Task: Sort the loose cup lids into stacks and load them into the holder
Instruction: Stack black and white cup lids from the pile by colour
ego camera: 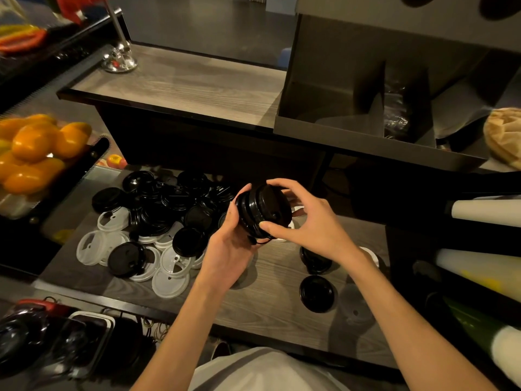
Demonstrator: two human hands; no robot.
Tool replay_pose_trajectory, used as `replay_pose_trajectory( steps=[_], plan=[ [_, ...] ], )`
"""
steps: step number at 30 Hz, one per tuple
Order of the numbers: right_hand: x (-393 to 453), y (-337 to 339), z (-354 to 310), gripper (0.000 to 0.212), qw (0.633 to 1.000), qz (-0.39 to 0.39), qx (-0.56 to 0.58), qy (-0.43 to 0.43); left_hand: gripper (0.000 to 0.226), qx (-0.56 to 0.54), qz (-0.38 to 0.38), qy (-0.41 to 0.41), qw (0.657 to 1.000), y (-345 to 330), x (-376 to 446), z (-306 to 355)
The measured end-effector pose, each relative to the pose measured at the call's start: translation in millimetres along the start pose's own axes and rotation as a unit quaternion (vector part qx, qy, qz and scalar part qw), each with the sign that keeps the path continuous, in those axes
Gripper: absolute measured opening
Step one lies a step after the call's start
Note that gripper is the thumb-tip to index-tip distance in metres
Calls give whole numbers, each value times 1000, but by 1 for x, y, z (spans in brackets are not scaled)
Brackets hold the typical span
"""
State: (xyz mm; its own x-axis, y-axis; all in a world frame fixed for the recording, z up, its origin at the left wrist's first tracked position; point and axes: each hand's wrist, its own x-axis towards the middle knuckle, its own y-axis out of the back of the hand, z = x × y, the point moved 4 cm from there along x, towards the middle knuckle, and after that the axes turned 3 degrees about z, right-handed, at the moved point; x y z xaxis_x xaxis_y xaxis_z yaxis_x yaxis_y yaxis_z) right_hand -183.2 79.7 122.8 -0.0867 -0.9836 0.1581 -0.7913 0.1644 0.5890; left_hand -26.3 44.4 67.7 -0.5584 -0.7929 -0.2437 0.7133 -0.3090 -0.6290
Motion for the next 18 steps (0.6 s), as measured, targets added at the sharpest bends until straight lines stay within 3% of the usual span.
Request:
replay_pose_trajectory(
  steps=[7,18],
  plan=[
    [-2,-2,0,74,1000,-15,-24,1,45,56,-33,-43,997,-1,-4,2],
    [-9,-2,10,76,999,-8,36,-21,56,66,-43,-60,995,-10,-2,0]
  ],
)
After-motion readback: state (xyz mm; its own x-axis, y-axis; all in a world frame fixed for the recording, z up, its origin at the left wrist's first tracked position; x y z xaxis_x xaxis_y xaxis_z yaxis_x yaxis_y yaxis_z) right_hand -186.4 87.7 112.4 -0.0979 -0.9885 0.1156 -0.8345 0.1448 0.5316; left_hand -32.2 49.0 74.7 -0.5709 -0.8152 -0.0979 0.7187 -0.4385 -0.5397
